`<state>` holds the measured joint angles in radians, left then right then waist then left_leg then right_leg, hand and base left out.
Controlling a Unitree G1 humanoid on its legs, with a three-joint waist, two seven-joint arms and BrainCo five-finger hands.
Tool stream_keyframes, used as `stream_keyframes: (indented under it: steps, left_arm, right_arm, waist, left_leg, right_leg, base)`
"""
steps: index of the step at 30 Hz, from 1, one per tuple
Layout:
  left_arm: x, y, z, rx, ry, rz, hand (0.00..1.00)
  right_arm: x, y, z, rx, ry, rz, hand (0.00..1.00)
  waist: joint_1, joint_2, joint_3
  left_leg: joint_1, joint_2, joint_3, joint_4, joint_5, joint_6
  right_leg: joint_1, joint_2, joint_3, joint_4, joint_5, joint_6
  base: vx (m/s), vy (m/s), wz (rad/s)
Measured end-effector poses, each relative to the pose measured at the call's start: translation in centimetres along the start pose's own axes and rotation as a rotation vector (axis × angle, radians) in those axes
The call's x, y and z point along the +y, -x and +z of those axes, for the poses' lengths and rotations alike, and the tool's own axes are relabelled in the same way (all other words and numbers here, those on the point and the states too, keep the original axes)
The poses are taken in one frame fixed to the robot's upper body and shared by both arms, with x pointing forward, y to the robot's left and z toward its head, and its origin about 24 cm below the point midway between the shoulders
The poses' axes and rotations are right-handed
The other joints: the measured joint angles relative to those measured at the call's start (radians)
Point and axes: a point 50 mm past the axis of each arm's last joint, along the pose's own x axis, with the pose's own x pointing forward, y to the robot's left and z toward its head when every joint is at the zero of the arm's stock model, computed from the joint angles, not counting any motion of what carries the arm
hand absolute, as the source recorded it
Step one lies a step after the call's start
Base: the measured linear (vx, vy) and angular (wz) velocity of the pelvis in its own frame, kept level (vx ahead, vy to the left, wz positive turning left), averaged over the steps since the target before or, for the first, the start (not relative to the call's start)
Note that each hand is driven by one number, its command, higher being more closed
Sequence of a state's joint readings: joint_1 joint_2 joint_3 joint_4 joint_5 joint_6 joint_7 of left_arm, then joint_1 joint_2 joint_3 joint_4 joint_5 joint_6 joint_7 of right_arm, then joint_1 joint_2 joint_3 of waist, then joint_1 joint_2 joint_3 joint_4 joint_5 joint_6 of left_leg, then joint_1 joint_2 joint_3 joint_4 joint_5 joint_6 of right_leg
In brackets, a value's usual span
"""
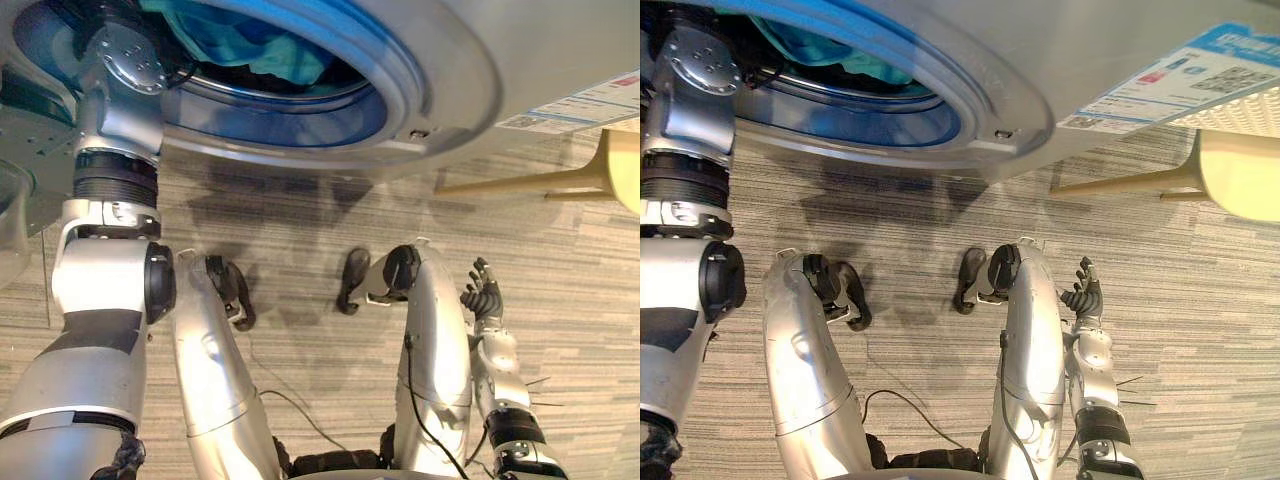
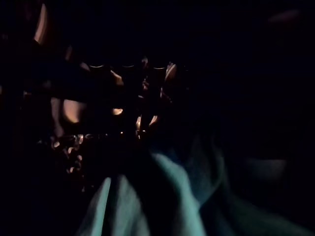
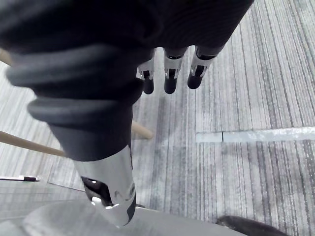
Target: Pick up the laundry basket with both hands and put the clothes into the washing machine.
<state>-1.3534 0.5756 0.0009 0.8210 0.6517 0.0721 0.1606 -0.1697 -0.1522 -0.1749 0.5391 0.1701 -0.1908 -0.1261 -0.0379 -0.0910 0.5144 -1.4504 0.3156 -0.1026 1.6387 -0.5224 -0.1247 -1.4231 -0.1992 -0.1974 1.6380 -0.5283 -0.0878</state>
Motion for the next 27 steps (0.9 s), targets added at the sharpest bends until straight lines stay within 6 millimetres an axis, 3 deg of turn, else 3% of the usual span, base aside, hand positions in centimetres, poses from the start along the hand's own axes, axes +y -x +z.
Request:
stream_keyframes:
  steps: [2, 5, 8, 12, 15, 17, 21, 22, 24, 25, 27]
  left_arm:
    - [-1.8, 0.6, -1.6, 0.050, -0.026, -0.104, 0.00]
    - [-2.5, 0.9, -1.8, 0.048, -0.099, -0.147, 0.00]
    - [-3.0, 1.0, -1.3, 0.031, -0.109, -0.157, 0.00]
    - [-3.7, 1.2, -0.6, 0.029, 0.112, -0.144, 0.00]
    - [-5.0, 1.9, -0.5, 0.034, 0.189, -0.176, 0.00]
    - [-6.2, 2.9, -1.8, 0.074, 0.248, -0.201, 0.00]
    - [-9.6, 6.3, -3.4, 0.125, 0.362, -0.254, 0.00]
    - [-10.9, 8.1, -4.5, 0.186, 0.431, -0.247, 0.00]
    - [-13.5, 12.1, -5.6, 0.268, 0.513, -0.268, 0.00]
    - [-16.5, 17.4, -6.3, 0.378, 0.590, -0.320, 0.00]
    - [-18.2, 21.3, -6.9, 0.468, 0.633, -0.372, 0.00]
  right_arm:
    - [0.1, 0.1, -0.9, 0.040, 0.014, 0.009, 0.00]
    - [0.6, -0.5, -0.8, 0.053, 0.015, 0.018, 0.00]
    - [1.3, -1.8, 1.0, 0.002, 0.026, 0.027, 0.00]
    - [5.1, -1.9, 3.2, -0.110, 0.053, 0.149, 0.00]
    - [5.8, -1.8, 3.4, -0.126, 0.059, 0.167, 0.00]
    - [5.8, -1.7, 3.1, -0.112, 0.068, 0.152, 0.00]
    - [6.0, -1.6, 2.2, -0.075, 0.083, 0.144, 0.00]
    - [6.1, -1.5, 1.9, -0.056, 0.084, 0.137, 0.00]
    - [6.1, -1.1, 1.3, -0.039, 0.092, 0.131, 0.00]
    - [5.6, -0.6, 0.4, -0.012, 0.121, 0.111, 0.00]
    - [5.5, -0.2, -0.4, 0.020, 0.133, 0.105, 0.00]
  waist:
    - [-0.003, 0.003, -0.078]
    - [0.002, 0.003, -0.087]
    - [0.005, 0.004, -0.088]
    - [0.035, 0.008, -0.097]
    - [0.050, 0.012, -0.109]
    - [0.051, 0.014, -0.110]
    - [0.055, 0.016, -0.111]
    - [0.055, 0.018, -0.113]
    - [0.058, 0.031, -0.121]
    - [0.079, 0.038, -0.125]
    - [0.094, 0.040, -0.126]
  left_leg:
    - [0.002, 0.004, 0.009, -0.057, 0.013, -0.006]
    - [0.021, 0.005, 0.021, -0.108, 0.042, -0.010]
    - [0.038, 0.004, 0.023, -0.140, 0.057, -0.015]
    - [0.061, 0.013, 0.023, -0.180, 0.073, -0.027]
    - [0.063, 0.014, 0.023, -0.185, 0.074, -0.028]
    - [0.075, 0.013, 0.024, -0.190, 0.074, -0.028]
    - [0.116, 0.009, 0.028, -0.208, 0.075, -0.029]
    - [0.135, 0.008, 0.030, -0.216, 0.075, -0.029]
    - [0.163, 0.000, 0.034, -0.238, 0.075, -0.030]
    - [0.213, -0.006, 0.048, -0.274, 0.082, -0.030]
    - [0.258, -0.013, 0.054, -0.301, 0.086, -0.032]
  right_leg:
    - [0.002, 0.009, -0.014, -0.055, 0.005, -0.006]
    - [0.017, 0.010, -0.025, -0.093, 0.022, -0.030]
    - [0.035, 0.011, -0.034, -0.116, 0.024, -0.035]
    - [0.057, 0.019, -0.046, -0.143, 0.027, -0.041]
    - [0.060, 0.021, -0.048, -0.149, 0.028, -0.042]
    - [0.073, 0.021, -0.049, -0.154, 0.028, -0.042]
    - [0.113, 0.020, -0.050, -0.168, 0.026, -0.039]
    - [0.130, 0.019, -0.050, -0.174, 0.025, -0.036]
    - [0.157, 0.014, -0.050, -0.188, 0.020, -0.029]
    - [0.200, 0.006, -0.048, -0.210, 0.015, -0.019]
    - [0.243, 0.005, -0.050, -0.230, 0.014, -0.017]
  base:
    - [0.06, -0.080, -0.05]
    - [0.07, -0.081, 0.06]
    - [0.05, -0.078, 0.07]
    - [0.02, -0.075, 0.03]
    - [0.03, -0.046, -0.02]
    - [0.05, -0.027, 0.02]
    - [0.04, -0.029, 0.05]
    - [0.03, -0.056, 0.09]
    - [0.03, -0.070, 0.18]
    - [0.04, -0.066, 0.19]
    - [0.05, -0.065, 0.18]
